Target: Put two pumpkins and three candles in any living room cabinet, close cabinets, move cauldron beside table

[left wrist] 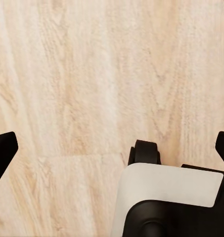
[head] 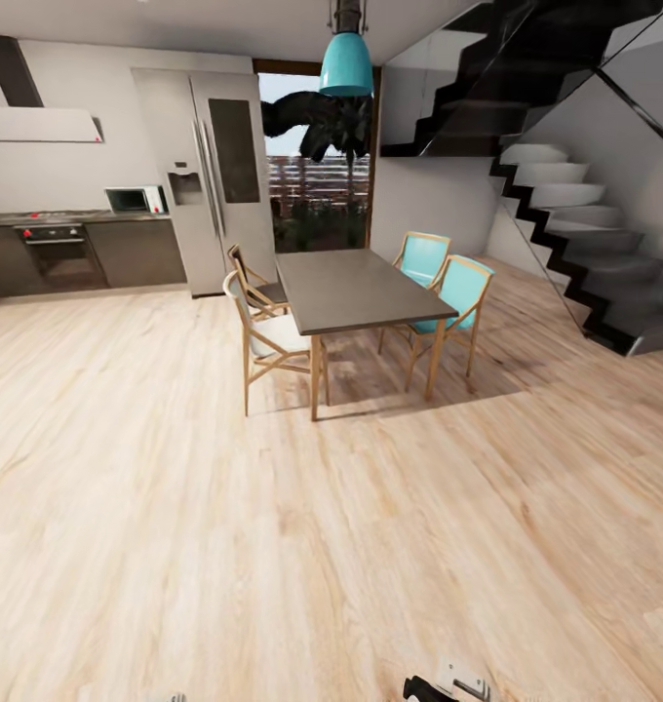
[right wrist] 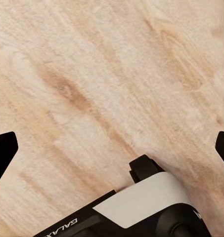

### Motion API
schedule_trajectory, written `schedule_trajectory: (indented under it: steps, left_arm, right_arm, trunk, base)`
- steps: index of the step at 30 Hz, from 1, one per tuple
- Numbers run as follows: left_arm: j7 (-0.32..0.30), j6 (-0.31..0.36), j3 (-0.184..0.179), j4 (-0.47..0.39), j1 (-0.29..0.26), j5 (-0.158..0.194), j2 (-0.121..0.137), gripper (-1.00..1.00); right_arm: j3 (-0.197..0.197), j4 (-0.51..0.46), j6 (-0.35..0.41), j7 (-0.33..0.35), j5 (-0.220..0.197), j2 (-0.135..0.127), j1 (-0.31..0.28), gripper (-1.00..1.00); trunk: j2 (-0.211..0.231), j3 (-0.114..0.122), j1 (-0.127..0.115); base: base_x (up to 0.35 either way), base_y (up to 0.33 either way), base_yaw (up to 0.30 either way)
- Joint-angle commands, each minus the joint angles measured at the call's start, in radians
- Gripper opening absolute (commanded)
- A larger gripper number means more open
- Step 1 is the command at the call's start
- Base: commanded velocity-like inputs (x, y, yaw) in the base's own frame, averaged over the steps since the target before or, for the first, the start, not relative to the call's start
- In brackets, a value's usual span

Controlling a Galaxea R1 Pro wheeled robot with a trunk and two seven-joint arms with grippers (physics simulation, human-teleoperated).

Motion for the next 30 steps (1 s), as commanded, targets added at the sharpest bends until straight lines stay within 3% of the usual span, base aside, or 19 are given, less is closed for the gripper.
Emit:
schedule_trajectory:
  steps: [1, 30]
  left_arm:
    - [0.000, 0.000, 0.000, 0.000, 0.000, 0.000, 0.000, 1.00]
    - [0.000, 0.000, 0.000, 0.000, 0.000, -0.001, 0.001, 1.00]
  right_arm:
    - [0.000, 0.000, 0.000, 0.000, 0.000, 0.000, 0.000, 1.00]
    - [-0.001, 0.000, 0.000, 0.000, -0.001, -0.001, 0.000, 1.00]
  trunk:
    - [0.000, 0.000, 0.000]
    - [0.000, 0.000, 0.000]
  base:
    - [0.000, 0.000, -0.283]
    - [0.000, 0.000, -0.283]
